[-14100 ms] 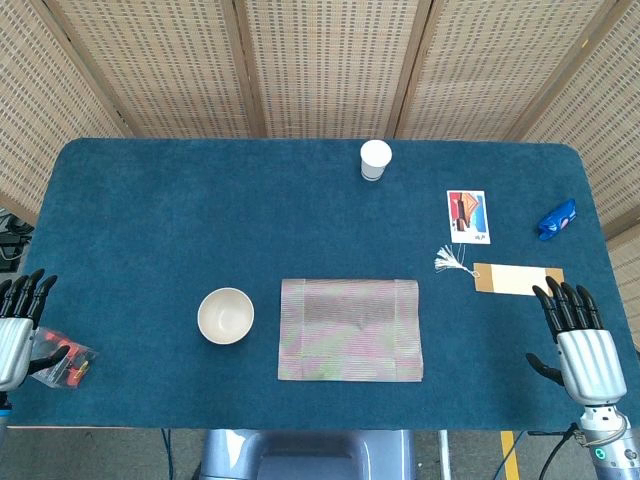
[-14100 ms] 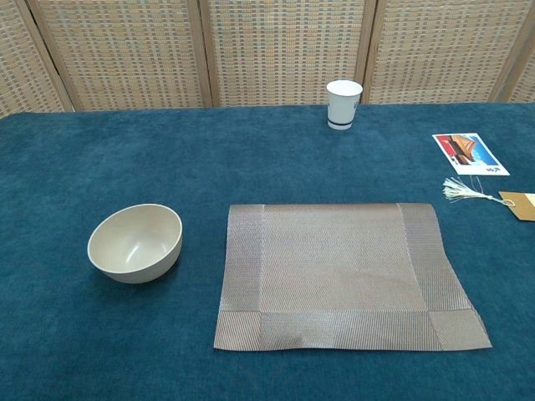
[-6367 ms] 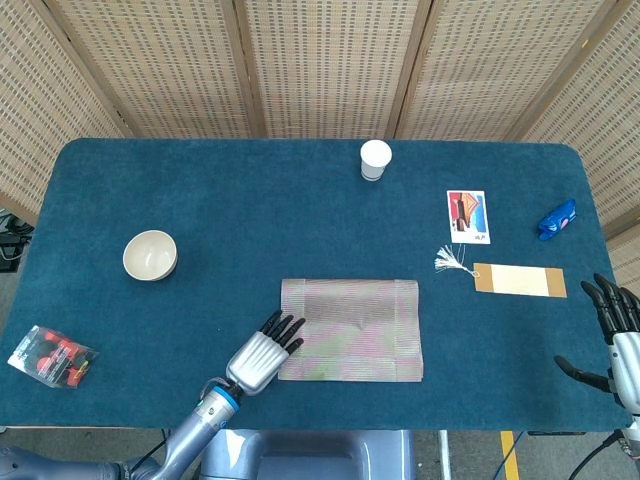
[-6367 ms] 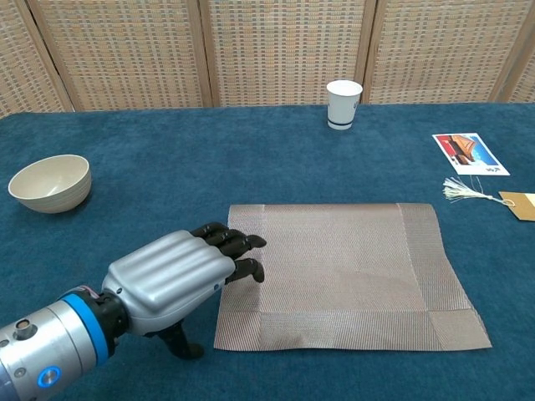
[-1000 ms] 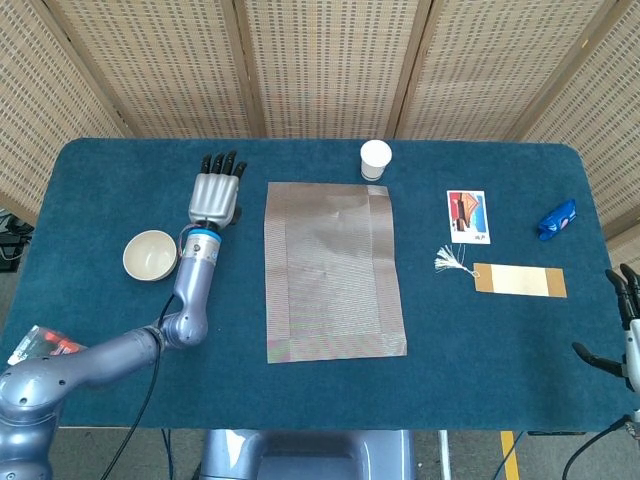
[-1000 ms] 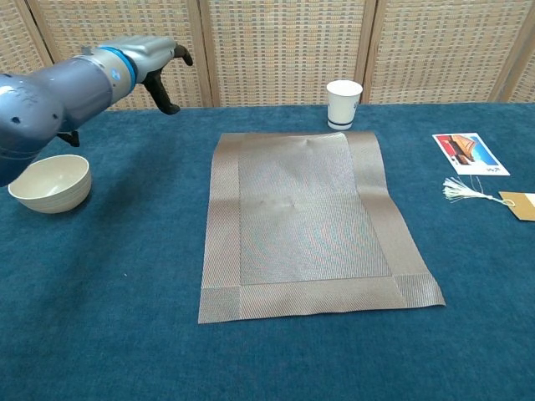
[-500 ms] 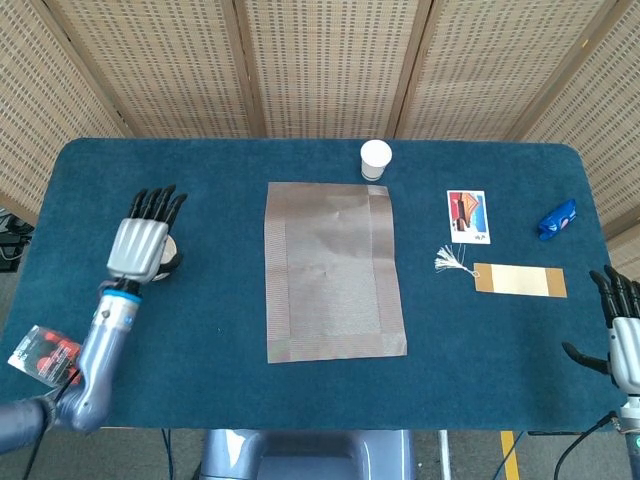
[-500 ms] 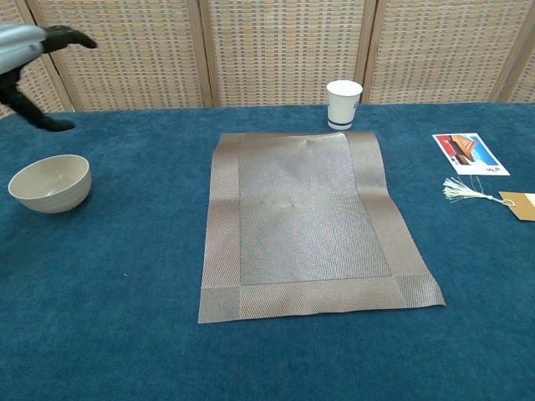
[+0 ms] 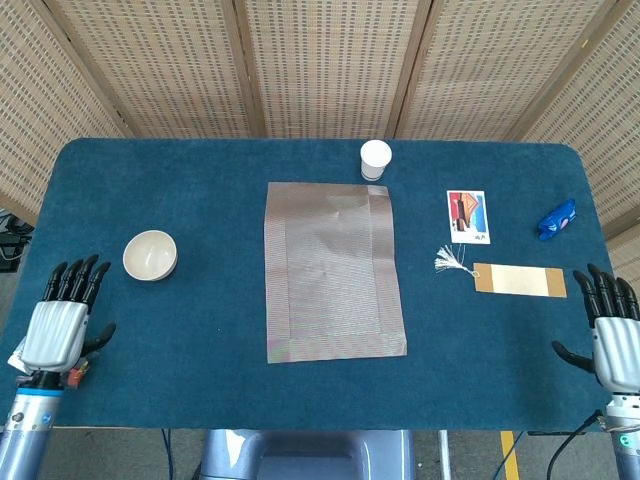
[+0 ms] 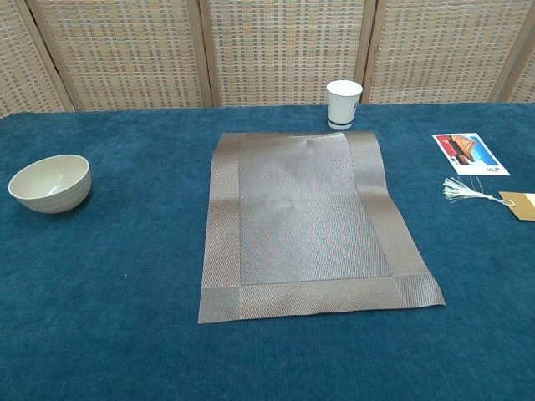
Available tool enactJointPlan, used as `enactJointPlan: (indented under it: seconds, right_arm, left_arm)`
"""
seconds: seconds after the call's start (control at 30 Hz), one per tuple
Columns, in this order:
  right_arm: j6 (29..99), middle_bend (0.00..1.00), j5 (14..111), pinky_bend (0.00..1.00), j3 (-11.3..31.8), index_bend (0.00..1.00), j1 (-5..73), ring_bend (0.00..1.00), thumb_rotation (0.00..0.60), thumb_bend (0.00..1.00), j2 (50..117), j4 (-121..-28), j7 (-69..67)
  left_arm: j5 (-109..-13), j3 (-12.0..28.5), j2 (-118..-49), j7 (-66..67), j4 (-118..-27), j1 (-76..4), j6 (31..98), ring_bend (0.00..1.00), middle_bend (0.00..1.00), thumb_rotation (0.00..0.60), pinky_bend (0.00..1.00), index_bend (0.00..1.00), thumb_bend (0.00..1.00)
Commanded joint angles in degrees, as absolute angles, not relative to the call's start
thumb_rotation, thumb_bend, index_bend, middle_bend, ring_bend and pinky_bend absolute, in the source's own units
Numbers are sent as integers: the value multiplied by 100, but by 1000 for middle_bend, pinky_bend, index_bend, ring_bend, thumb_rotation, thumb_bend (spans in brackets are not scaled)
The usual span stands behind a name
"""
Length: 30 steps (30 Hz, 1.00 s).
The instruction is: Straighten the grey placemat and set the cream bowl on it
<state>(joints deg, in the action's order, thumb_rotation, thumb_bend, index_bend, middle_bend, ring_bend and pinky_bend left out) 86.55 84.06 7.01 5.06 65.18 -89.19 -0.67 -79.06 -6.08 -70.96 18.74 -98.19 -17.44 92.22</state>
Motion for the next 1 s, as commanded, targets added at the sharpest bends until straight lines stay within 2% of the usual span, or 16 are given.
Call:
enactJointPlan:
  seconds: [0.03,0.2,0.53,0.67,1.0]
  right_arm:
    - [8503,0,8530,0,602,51,632,0,600,5,6771,-8804,293]
    - [7906,0,8707,0,416,50,969,0,600,0,7179,-8871,518]
    - [7202,0,8609,0,459,39,1536,0,600,0,8007,-9122,1964]
    - [6910,0,8458,0,475,39,1723,0,600,0,8366,-9157,2128]
    - [6721,0,8290,0,531,38,1952,0,600,0,8808,-9067,2042]
  left_arm:
    - [-8179,-623,-7064,1696,-9600,-1544,9439,0,0,600,0,32,246]
    - [-8179,-512,-7001,1370,-9518,-1454,9334,0,0,600,0,32,246]
    - [-8278,-358,-6906,1107,-9466,-1320,9097,0,0,600,0,26,245]
    - [-8249,-308,-6897,1082,-9433,-1275,9008,0,0,600,0,26,245]
    - [-8253,-159,-6899,1083,-9409,-1201,8841,0,0,600,0,26,245]
